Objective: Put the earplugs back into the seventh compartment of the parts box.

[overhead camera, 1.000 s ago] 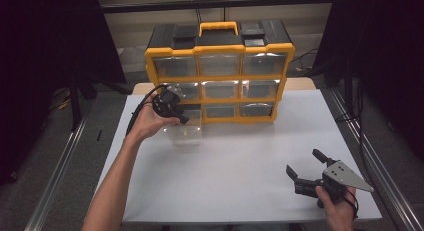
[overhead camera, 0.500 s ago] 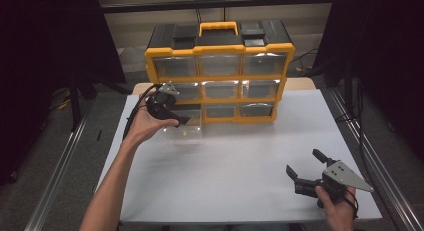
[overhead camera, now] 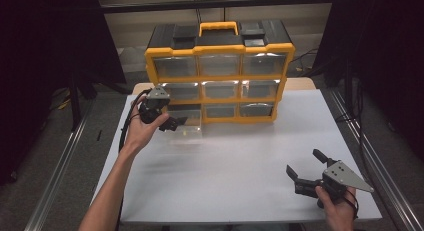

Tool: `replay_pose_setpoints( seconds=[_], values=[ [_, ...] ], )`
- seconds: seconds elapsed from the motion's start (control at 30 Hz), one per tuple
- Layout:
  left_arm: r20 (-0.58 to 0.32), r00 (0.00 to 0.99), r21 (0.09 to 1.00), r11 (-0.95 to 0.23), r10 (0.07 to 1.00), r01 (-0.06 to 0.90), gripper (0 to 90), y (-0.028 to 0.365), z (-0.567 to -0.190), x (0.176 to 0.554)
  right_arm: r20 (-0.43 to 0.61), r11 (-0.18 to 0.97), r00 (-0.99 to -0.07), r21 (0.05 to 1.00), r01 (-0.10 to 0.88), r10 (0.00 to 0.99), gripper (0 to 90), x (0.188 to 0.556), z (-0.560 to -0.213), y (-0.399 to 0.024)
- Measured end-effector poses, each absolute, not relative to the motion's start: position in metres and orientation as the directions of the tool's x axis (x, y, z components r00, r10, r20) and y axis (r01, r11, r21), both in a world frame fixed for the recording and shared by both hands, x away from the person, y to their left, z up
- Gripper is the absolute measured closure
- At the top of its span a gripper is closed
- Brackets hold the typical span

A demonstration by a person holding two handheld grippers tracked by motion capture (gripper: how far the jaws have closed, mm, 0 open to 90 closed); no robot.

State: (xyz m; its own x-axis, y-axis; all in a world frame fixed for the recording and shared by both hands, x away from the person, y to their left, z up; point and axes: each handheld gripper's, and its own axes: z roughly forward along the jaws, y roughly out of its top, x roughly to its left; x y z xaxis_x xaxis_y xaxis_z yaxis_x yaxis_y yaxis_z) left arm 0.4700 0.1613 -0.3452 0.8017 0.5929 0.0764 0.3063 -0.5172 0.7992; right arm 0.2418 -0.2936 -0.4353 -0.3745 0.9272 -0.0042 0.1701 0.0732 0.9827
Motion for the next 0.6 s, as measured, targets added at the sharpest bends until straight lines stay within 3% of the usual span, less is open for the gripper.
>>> replay_pose_setpoints(
  seconds=[0.2,0.33,0.6],
  values=[
    [0.061,0.767,0.852,-0.433,0.639,0.294,4.4,0.167,-0.351,0.457,-0.004,0.073,-0.374,0.982,0.171,0.927,0.6,0.242,-0.435,-0.294],
    [0.000,0.760,0.897,-0.335,0.650,0.287,4.4,0.174,-0.354,0.450,-0.003,0.073,-0.374,0.982,0.173,0.927,0.6,0.242,-0.435,-0.294],
    [0.005,0.713,0.925,-0.274,0.701,0.263,4.4,0.181,-0.361,0.435,-0.006,0.075,-0.372,0.982,0.172,0.928,0.6,0.242,-0.435,-0.293]
  ],
)
